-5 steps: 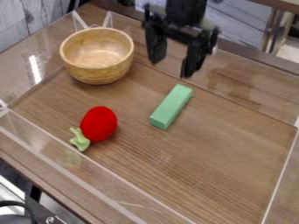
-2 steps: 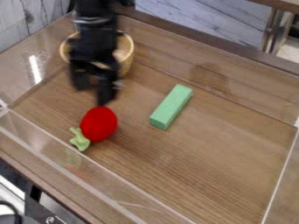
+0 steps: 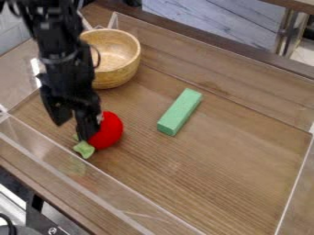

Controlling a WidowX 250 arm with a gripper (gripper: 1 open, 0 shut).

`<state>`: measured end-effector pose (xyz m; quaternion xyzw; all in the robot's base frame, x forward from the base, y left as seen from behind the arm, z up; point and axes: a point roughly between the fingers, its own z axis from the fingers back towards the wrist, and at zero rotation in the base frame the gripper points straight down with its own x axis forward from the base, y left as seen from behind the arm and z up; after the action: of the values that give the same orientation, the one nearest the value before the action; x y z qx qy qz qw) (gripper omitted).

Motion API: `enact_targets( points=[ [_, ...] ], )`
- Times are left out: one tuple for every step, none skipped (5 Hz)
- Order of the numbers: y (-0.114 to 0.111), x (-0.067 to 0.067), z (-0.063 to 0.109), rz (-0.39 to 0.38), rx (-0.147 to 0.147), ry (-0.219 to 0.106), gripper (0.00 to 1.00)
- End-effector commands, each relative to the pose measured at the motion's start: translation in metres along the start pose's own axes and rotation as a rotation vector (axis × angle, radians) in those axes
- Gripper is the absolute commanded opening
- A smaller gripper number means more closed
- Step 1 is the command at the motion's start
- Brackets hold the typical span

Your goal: Move the red fruit to the right

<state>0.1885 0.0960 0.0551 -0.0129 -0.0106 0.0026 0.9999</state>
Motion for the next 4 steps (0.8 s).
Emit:
enact_targets(
  points=[
    [-0.002,0.018,-0.002,-0.010,0.004,-0.058,1.00],
    [-0.008,0.030,-0.007,-0.040,-0.005,-0.063,1.00],
    [-0.005,0.030,-0.015,0.037,-0.006,-0.069,1.00],
    [-0.001,0.028,-0.024,0.111,-0.007,-0.072,1.00]
  ],
)
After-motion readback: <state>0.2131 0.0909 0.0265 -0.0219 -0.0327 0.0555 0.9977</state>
